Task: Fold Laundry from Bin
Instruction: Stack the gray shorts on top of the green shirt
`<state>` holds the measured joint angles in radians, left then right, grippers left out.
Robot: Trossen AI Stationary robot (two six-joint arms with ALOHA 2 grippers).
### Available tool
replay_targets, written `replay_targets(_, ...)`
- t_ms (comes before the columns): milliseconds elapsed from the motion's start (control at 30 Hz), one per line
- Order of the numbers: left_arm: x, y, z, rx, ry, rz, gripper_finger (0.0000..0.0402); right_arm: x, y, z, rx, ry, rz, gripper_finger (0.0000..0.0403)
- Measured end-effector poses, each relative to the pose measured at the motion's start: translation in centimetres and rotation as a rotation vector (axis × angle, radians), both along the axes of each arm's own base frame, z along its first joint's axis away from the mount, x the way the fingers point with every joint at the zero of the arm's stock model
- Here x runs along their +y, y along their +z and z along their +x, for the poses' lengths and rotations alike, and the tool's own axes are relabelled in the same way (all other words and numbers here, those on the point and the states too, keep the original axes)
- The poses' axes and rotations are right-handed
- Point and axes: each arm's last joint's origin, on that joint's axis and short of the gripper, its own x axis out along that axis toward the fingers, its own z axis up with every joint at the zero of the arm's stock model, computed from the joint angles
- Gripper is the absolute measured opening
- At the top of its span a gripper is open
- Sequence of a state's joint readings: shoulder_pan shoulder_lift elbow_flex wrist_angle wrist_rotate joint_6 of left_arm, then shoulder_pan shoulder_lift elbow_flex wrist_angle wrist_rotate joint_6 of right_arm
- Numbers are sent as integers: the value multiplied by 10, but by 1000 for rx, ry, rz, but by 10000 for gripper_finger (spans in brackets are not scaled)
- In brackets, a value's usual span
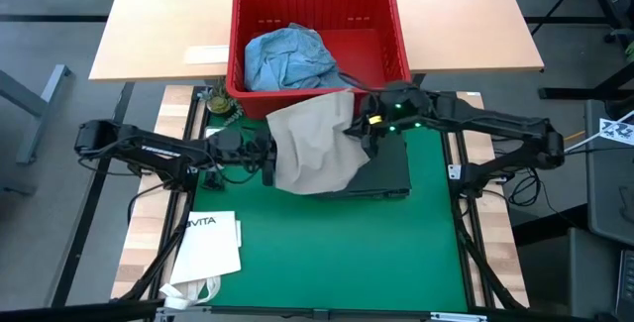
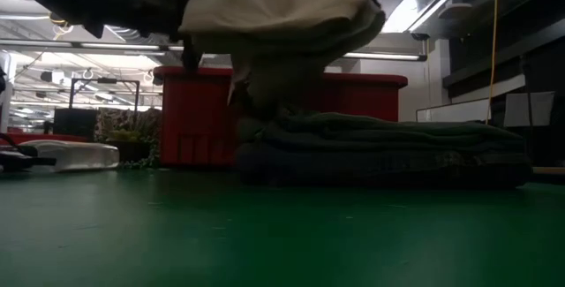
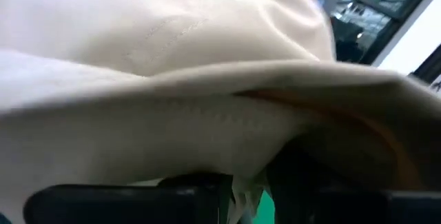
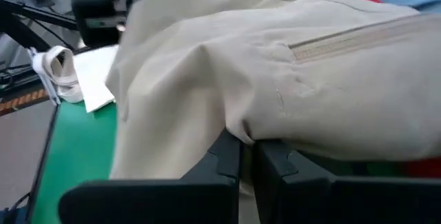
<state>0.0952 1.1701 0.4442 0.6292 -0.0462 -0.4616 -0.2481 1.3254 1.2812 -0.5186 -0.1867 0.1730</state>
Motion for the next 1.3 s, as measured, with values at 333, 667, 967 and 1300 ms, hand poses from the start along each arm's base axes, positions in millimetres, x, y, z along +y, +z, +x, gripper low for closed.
replay_targets(333,-12,-20,13,72,-65,22,78,14,-8,-40,304,-90,-36,14)
replay_targets(667,-15,-46,22,185,-76,16,81,27,-20,-55,531,-176,-100,14)
replay_targets(967,-16,-39,23,123,-82,18,150,25,-29,-51,616,-196,-116,14)
replay_targets(1300,-24,-13,25,-152,-54,37,171,22,-52,-37,777,-196,-126,14)
